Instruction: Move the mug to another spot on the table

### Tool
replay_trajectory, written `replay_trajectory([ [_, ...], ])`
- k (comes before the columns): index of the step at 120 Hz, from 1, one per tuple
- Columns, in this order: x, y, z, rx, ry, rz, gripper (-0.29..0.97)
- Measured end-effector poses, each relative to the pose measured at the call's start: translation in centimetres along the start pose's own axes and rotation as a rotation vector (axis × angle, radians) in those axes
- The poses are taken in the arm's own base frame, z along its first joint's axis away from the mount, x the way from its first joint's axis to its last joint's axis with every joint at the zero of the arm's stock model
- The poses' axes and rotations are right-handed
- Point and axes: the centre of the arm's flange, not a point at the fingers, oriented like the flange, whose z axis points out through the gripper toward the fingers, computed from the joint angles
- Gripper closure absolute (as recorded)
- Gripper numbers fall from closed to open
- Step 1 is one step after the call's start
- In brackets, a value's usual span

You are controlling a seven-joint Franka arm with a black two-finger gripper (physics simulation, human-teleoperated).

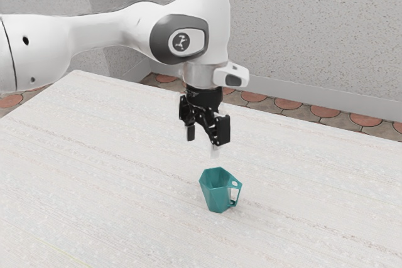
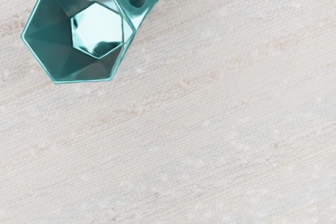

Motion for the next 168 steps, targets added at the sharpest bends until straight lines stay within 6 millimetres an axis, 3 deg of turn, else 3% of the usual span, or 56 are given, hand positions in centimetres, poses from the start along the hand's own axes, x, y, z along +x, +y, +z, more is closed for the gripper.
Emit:
replay_trajectory([
  [17, 1.5, 3.0, 1.9, 0.072, -0.014, 0.181, 0.0],
  [48, 4.5, 5.4, 6.6, 0.109, -0.04, 0.572, 0.0],
  [60, 6.2, 5.1, 9.1, 0.109, -0.046, 0.697, 0.0],
  [117, 9.9, 2.3, 13.7, 0.139, -0.015, 1.044, 0.0],
  [168, 11.2, -0.4, 16.2, 0.13, -0.013, 1.08, 0.0],
])
